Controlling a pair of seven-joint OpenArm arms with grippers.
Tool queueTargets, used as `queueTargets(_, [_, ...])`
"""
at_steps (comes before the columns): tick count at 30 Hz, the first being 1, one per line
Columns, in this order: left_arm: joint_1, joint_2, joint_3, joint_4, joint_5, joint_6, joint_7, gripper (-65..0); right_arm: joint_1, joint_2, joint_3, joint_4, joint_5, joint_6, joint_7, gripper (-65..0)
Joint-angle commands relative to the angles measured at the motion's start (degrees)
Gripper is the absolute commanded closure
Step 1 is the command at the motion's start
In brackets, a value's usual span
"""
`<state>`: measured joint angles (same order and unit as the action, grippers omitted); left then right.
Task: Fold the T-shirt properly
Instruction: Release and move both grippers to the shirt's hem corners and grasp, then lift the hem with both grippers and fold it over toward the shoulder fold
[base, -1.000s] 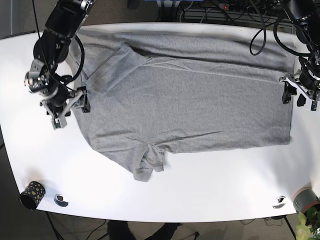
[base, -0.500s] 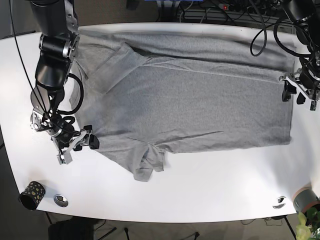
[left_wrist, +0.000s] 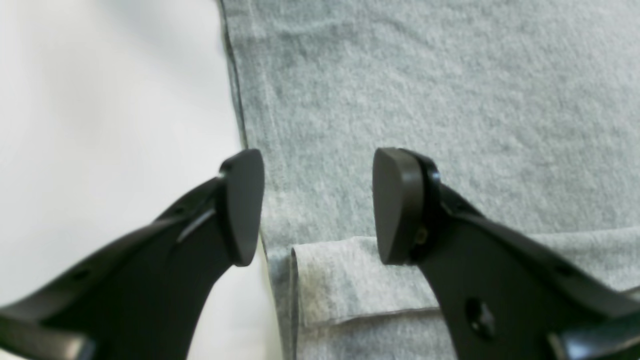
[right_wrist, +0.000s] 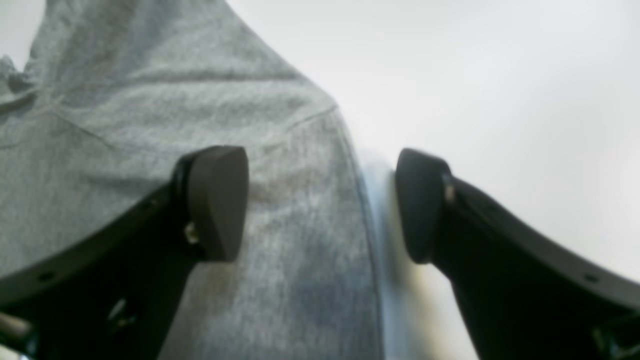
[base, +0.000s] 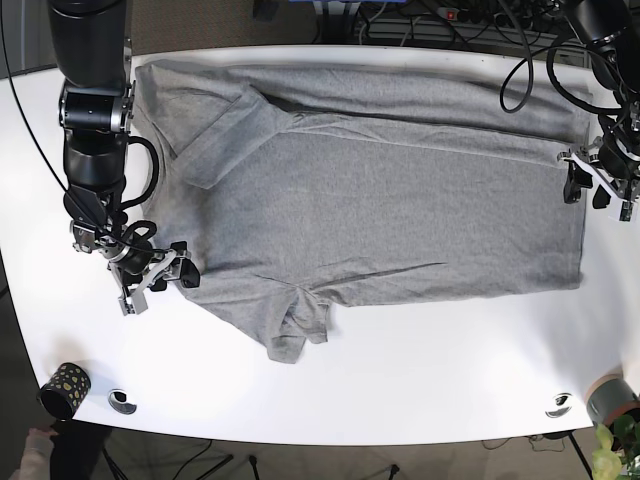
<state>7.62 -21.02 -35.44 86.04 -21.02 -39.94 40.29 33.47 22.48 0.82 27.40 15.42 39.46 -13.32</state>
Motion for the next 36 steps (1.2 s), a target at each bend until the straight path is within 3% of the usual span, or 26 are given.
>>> queueTargets(1, [-0.54,-1.09,-0.21,0.77,-0.92,-0.06,-1.3,-32.5,0.86,-0.37,-0.07,0.69,0.71,0.54,0.62,-44.4])
queueTargets(7, [-1.42,-1.09,-0.12,-0.55,-0.92,-0.06,-1.3,-32.9,0.68,-2.74,-0.07,0.69,0.62,0.54,0.71,-44.4])
queueTargets(10, [-5.29,-1.09,-0.12,-2.92,-0.92,5.44,-1.3,-33.1,0.68,-3.53,0.1,0.69,0.62,0.54,0.88,-41.7])
queueTargets(17, [-15.31,-3.03,-0.12,-14.96,-0.92,19.77,-1.3,-33.5,0.68,-3.89,0.1,0.69,0.62,0.54,0.88,-15.7])
queueTargets(21, [-22.52,-4.26,2.61,-24.9,-0.92,24.16,-1.66,-42.5,0.86,-3.89,0.1,0.69,0.71,0.54,0.88,-4.1])
queueTargets(25, [-29.81,-6.28,6.47,-35.36,-0.92,26.71,-2.01,-49.4,0.94,-3.71,0.1,0.69,0.71,0.54,0.88,-3.3])
queueTargets(36, [-39.66,-6.46,14.39,-51.97,-1.01,24.16,-8.69,-49.7,0.77,-3.89,0.1,0.69,0.98,0.54,0.88,-3.3])
